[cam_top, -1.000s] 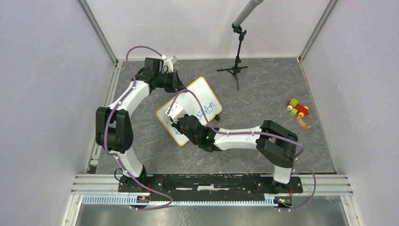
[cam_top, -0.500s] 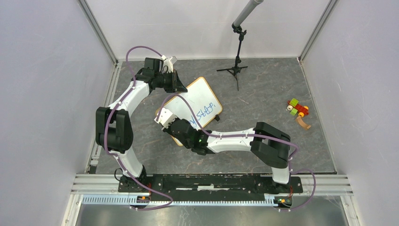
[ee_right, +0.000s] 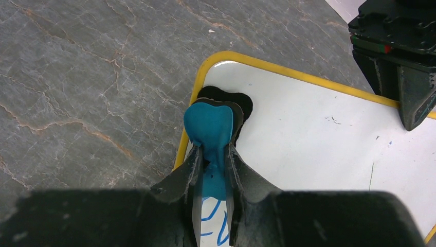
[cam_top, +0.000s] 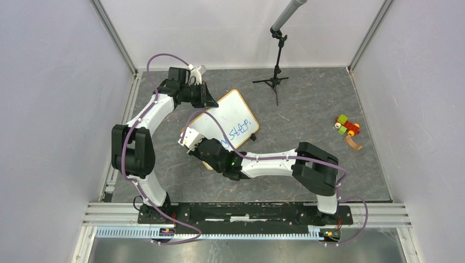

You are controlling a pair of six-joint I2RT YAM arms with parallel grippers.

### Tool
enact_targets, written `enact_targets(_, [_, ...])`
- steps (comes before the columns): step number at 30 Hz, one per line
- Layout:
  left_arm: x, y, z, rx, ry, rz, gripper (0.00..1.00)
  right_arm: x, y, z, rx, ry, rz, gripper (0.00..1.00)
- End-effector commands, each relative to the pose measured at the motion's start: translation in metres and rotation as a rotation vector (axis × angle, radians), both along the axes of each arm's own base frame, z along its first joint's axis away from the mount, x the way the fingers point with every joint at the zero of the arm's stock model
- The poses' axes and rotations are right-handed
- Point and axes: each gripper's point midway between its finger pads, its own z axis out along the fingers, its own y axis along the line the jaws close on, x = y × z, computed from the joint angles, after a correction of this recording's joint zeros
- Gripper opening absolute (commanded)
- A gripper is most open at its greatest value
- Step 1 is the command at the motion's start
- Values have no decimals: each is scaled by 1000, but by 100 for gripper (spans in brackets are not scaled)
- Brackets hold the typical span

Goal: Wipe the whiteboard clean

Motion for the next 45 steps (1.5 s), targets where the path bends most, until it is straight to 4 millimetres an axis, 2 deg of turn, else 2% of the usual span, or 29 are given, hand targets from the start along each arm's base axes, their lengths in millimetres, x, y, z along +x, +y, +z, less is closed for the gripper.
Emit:
enact_targets(1, [-15,-7,7,-1,28,-19,2,-18,5,-22,-38,31,54,22])
enact_targets(10, [-15,-7,5,2,31,-19,2,-21,-41,-74,-48,177,-49,22])
enact_targets(18, [-14,-7,5,1,33,-20,2,-4,-117,-113,-14,313,-249,22])
enact_targets(20, [-15,-8,6,-1,32,-21,2,0,-126,-115,-4,326,-280,21])
enact_targets(22, [-15,-8,6,-3,32,-22,2,3,-127,-112,-19,307,-290,21])
enact_targets(24, [-15,-8,7,-5,32,-23,2,3,-118,-108,-27,291,-275,21])
enact_targets(27, [-15,-9,8,-8,32,-24,2,-5,-90,-93,-39,246,-219,21])
enact_targets(31, [-15,-9,10,-9,27,-24,2,-17,-43,-56,-29,162,-130,21])
enact_targets(32, [-15,-8,10,-8,26,-24,2,-17,-32,-46,-6,155,-117,21])
enact_targets(35, [-15,-7,9,-5,26,-20,2,-3,-19,-23,33,125,-140,22])
enact_targets(39, [-16,-8,11,-9,26,-22,2,22,-13,-9,69,119,-159,22])
enact_targets(41, [-16,-9,11,-9,24,-25,2,32,-17,-6,95,127,-172,22])
enact_targets(43, [-16,-9,11,-7,24,-23,2,42,-30,-9,110,138,-203,22])
enact_targets(45, [-16,-9,11,-9,25,-24,2,50,-50,-22,122,165,-238,22])
